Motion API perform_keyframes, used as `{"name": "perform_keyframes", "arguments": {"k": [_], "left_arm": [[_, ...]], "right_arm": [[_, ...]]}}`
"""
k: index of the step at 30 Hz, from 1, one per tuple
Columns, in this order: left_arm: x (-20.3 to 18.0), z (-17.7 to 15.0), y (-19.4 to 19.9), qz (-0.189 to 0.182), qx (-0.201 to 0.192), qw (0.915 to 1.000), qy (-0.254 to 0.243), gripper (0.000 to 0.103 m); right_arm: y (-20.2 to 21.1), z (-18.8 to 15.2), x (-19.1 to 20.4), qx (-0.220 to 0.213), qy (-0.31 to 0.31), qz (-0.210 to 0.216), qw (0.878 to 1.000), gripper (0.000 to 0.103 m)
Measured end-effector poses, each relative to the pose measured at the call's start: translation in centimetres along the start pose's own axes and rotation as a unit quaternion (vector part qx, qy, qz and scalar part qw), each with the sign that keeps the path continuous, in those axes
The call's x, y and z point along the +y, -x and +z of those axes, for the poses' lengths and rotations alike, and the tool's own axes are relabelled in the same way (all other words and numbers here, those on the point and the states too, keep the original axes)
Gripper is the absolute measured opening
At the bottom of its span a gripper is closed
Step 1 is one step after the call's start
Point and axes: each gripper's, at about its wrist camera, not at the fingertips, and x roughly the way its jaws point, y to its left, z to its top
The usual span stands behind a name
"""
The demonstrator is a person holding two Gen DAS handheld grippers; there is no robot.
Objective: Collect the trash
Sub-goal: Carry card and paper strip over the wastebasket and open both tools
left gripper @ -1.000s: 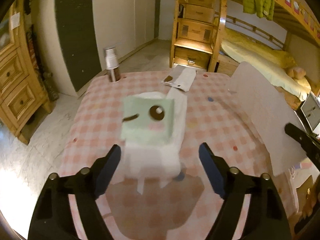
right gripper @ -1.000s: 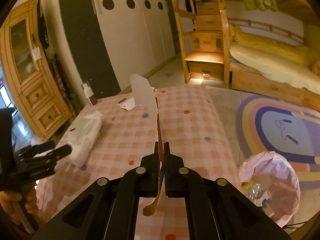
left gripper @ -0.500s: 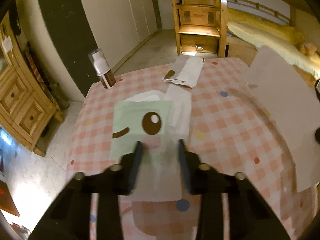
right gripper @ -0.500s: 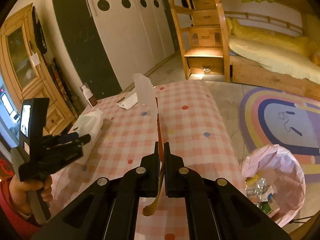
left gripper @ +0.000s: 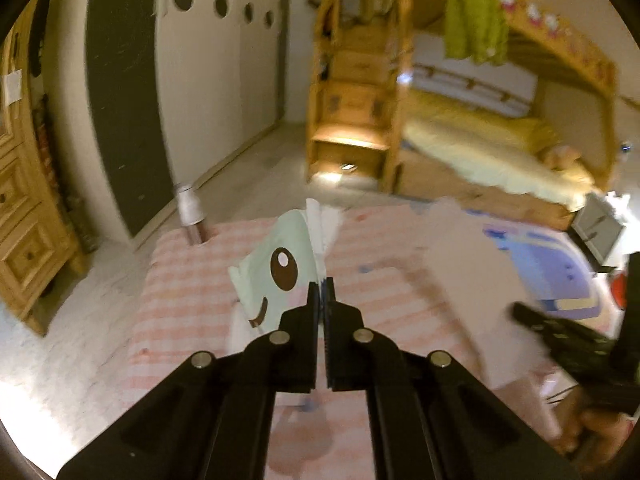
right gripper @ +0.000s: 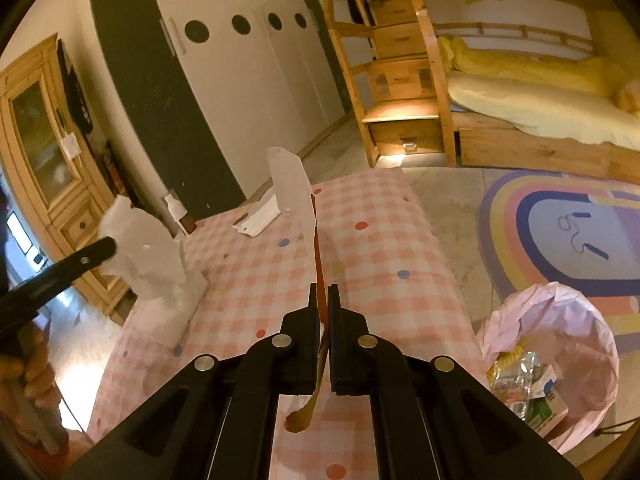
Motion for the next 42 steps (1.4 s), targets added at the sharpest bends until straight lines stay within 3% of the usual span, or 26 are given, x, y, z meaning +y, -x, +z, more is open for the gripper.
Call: {"name": "perform_keyframes", "arguments": {"k": [4,8,12,19,22,30,32,34,35,42], "left_arm": [[-3.8,-0.3,1.9,-0.061,-0.015,0.9971,-0.043,0.0],[-8.5,-0.9,2.3,-0.118,-0.016,0.9882,-0.097,0.0],[-13.1,-1.7,1.2,-0.155,-0.009,0.9786,-0.135,0.0],[-21.7,-3.1,-2.6,-0.217,0.027,0.9603,-0.173,0.0],[-24.7,-3.5,-4.6,-0.231,0.043,0.9543,-0.185,0.0],[-29.4,-4.2,-9.0,-0.224,0.074,0.9489,-0.209,0.001],[-29.7,-4.1,-9.5,-0.215,0.079,0.9511,-0.207,0.008],[-29.2,-3.9,-9.5,-0.205,0.078,0.9553,-0.199,0.04],[-28.7,-3.8,-9.2,-0.203,0.071,0.9574,-0.193,0.045],[-23.6,-3.2,-7.0,-0.172,0.052,0.9685,-0.172,0.051]], "right_arm": [[2.0,0.2,-0.6,-0.035,-0.005,-0.016,0.999,0.003],[5.1,0.4,-2.7,-0.062,-0.045,-0.035,0.996,0.003],[8.9,0.3,-5.6,-0.073,-0.058,-0.09,0.992,0.003],[12.7,-2.3,-12.6,-0.054,-0.089,-0.218,0.97,0.003],[12.3,-4.0,-15.9,-0.027,-0.122,-0.237,0.963,0.003],[8.8,-5.1,-20.9,0.019,-0.164,-0.247,0.955,0.008],[8.2,-5.0,-21.4,0.023,-0.17,-0.238,0.956,0.011],[8.4,-5.2,-21.5,0.019,-0.177,-0.232,0.956,0.035],[8.6,-5.1,-21.3,0.011,-0.175,-0.235,0.956,0.039],[10.1,-4.2,-19.0,-0.006,-0.165,-0.212,0.963,0.041]]}}
